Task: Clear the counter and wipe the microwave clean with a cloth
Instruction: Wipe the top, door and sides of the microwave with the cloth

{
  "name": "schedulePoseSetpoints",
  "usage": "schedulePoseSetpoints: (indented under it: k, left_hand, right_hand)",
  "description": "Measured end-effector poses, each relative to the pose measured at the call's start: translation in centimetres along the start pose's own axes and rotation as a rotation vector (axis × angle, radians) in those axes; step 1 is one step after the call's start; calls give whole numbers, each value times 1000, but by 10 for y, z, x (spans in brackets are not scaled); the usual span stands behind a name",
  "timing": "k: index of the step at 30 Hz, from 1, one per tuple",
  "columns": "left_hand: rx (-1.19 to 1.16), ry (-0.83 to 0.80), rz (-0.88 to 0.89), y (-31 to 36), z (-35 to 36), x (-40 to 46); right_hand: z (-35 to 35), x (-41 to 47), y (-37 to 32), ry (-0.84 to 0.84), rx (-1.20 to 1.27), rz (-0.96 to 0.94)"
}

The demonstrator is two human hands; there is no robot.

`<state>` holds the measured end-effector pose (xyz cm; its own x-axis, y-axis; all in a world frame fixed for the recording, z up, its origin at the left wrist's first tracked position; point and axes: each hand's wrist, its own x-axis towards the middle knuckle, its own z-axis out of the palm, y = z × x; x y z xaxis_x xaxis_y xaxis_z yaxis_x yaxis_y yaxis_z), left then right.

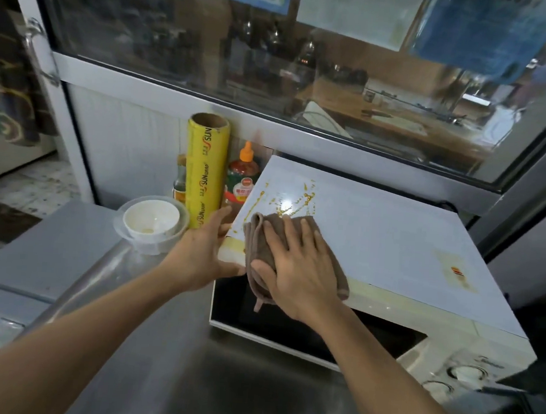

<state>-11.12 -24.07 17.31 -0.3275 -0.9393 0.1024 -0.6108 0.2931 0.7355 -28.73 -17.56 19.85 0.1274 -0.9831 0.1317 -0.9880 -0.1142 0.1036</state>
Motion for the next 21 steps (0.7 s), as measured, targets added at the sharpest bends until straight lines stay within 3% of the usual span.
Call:
schedulePoseSetpoints:
  k: [4,6,11,15,21]
  left_hand:
    - [-100,-148,-14,-9,-12,-3]
    - [-94,-169,-14,-14,-18,-3]
    - [-125,-160,-19,-29,-36,-2]
    - [-154,-157,-19,-39,-48,2]
    - [-158,-197,42,-39,-53,17]
  right_hand:
    - [-8,-22,24,39,-122,-169]
    - [-10,-30,31,104,-138,-139]
    - [-1,-9,-6,-18,-60,-6]
    - [1,24,-49,-27,-23,-30]
    - [-2,50,-19,-82,145,-122]
